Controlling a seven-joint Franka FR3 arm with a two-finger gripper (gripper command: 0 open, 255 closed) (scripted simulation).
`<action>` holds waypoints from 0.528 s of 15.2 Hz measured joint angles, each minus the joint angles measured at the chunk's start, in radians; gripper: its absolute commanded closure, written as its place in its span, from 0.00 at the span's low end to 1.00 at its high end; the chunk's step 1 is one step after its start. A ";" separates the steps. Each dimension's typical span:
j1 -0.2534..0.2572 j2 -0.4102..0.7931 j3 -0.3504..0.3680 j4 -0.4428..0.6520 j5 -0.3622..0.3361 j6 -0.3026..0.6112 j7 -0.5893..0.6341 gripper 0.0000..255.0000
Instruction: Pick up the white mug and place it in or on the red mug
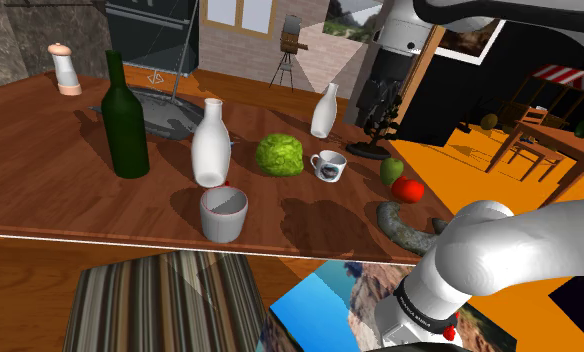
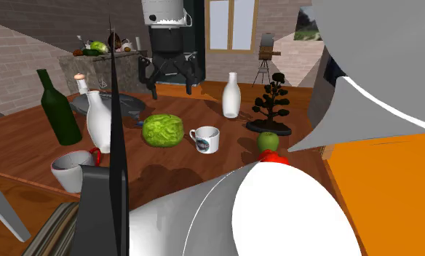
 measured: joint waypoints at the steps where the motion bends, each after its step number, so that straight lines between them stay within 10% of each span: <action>1: 0.000 0.000 0.000 0.000 0.000 0.000 0.000 0.00; 8: -0.026 0.091 -0.104 -0.066 -0.042 0.173 -0.103 0.00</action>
